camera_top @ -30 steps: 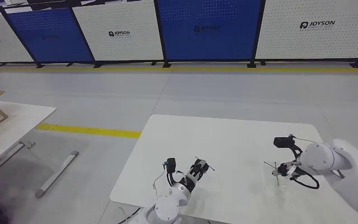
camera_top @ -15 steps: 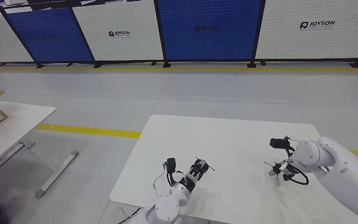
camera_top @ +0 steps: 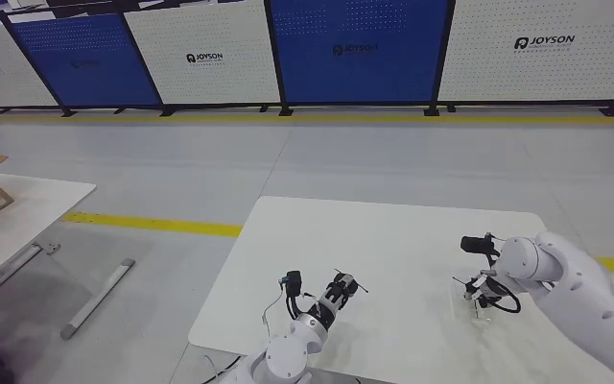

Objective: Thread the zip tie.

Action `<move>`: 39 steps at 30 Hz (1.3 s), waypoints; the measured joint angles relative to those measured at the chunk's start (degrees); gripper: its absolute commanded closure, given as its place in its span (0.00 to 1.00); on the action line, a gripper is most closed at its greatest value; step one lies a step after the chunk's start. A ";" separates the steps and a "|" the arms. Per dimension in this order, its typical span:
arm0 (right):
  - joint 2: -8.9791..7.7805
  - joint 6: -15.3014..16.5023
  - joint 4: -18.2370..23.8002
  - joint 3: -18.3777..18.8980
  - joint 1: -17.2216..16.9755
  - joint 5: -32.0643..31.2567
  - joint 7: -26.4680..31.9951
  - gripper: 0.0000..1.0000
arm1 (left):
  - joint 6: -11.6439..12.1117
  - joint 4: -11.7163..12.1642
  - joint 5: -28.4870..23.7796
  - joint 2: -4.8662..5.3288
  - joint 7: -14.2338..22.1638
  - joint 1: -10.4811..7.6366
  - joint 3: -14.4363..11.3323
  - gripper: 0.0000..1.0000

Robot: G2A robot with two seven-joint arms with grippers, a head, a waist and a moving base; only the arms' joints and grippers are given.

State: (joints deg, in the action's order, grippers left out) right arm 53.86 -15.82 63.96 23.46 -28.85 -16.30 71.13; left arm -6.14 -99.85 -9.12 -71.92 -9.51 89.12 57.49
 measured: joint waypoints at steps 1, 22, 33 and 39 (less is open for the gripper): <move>0.10 -0.01 -0.21 0.06 -0.03 -0.13 0.12 0.78 | 0.00 0.00 0.00 0.00 0.00 0.00 0.00 1.00; 2.81 1.37 -5.02 1.46 0.07 -2.47 2.04 1.00 | 0.00 0.00 0.00 0.00 0.00 0.00 0.00 1.00; 0.18 0.04 1.49 7.09 -2.90 -4.37 -1.14 1.00 | 0.00 0.00 0.00 0.00 0.00 0.00 0.00 1.00; -4.98 -3.76 14.31 16.81 -10.99 -6.79 -7.03 1.00 | 0.00 0.00 0.00 0.00 0.00 0.00 0.00 1.00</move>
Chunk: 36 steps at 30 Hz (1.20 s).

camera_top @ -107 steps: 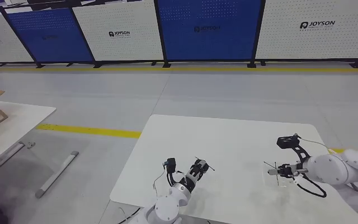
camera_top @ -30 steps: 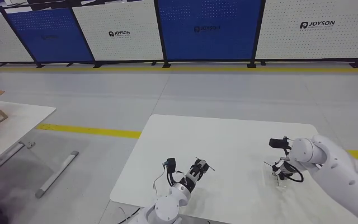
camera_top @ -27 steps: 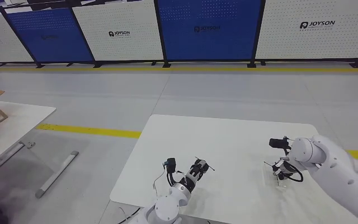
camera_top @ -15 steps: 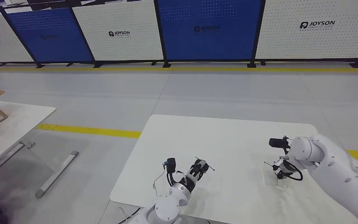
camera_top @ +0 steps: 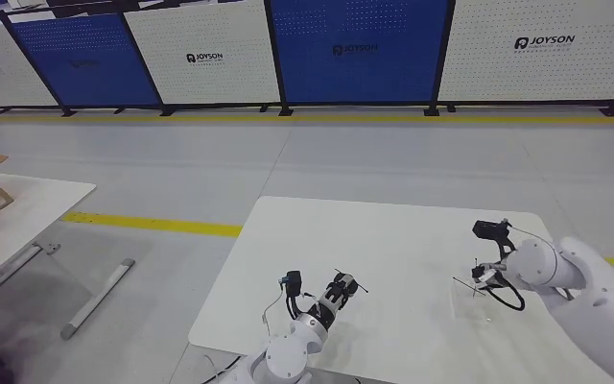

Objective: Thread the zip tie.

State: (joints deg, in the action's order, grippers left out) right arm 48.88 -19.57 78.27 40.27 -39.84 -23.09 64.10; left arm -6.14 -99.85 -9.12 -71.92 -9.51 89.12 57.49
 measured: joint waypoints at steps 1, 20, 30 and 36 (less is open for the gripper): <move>-0.75 0.06 2.01 1.73 -1.59 0.16 -0.02 1.00 | 0.00 0.00 0.00 0.00 0.00 0.00 0.00 1.00; -1.23 0.09 3.47 3.17 -2.75 0.54 0.24 1.00 | 0.00 0.00 0.00 0.00 0.00 0.00 0.00 1.00; -2.30 1.79 10.07 10.03 -10.31 4.16 -14.01 1.00 | 0.00 0.00 0.00 0.00 0.00 0.00 0.00 1.00; -2.38 1.82 10.28 10.38 -10.60 4.21 -14.21 1.00 | 0.00 0.00 0.00 0.00 0.00 0.00 0.00 1.00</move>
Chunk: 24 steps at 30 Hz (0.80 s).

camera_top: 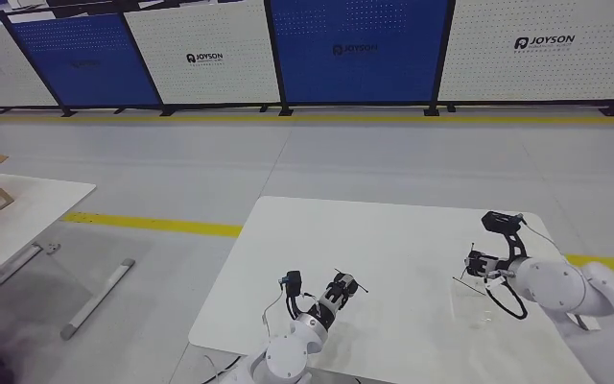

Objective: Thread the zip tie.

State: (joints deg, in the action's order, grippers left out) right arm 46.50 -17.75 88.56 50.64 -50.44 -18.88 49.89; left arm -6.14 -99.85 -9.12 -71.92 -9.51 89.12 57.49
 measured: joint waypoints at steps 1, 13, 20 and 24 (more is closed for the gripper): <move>0.00 0.00 0.00 0.00 0.00 0.00 0.00 1.00 | 0.00 0.00 0.00 0.00 0.00 0.00 0.00 1.00; 0.00 0.00 0.01 0.00 -0.01 0.00 -0.01 1.00 | 5.41 5.80 15.58 -2.28 -18.31 -2.84 -7.46 1.00; 0.00 0.00 0.01 0.00 -0.01 0.00 -0.01 1.00 | 6.46 7.25 16.79 -2.65 -20.49 -3.31 -8.53 1.00; 0.00 0.00 0.01 0.00 -0.01 0.00 -0.01 1.00 | 6.46 7.25 16.82 -2.65 -20.48 -3.32 -8.52 1.00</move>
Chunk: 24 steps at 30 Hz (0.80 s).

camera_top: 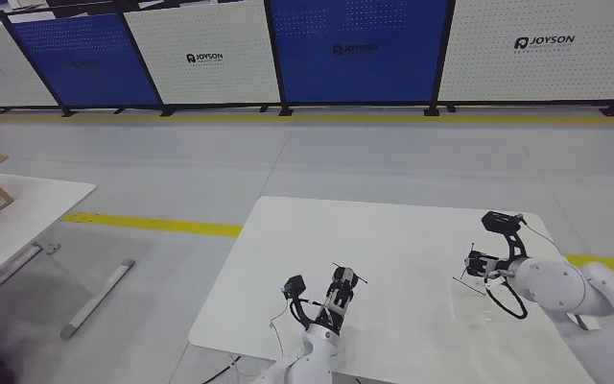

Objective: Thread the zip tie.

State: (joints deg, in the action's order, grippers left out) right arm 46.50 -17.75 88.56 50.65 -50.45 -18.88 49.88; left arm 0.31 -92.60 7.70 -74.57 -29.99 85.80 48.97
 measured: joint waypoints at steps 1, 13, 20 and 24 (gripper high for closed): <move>0.00 0.00 0.00 0.00 0.00 0.00 0.00 1.00 | -0.10 -0.01 0.07 0.02 0.29 -0.09 0.11 1.00; 0.00 0.00 0.00 0.00 0.00 0.00 0.00 1.00 | -5.21 -3.17 8.31 2.73 20.35 -0.61 8.26 1.00; 0.00 0.00 0.00 0.00 0.00 0.00 0.00 1.00 | -5.10 -3.17 8.06 2.70 19.98 -0.60 8.21 1.00; 0.00 0.00 0.00 0.00 0.00 0.00 0.00 1.00 | -5.11 -3.17 8.06 2.70 19.99 -0.60 8.21 1.00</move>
State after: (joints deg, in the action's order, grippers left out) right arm 46.50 -17.75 88.56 50.65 -50.45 -18.88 49.88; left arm -4.80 -95.77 15.76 -71.87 -10.00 85.20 57.18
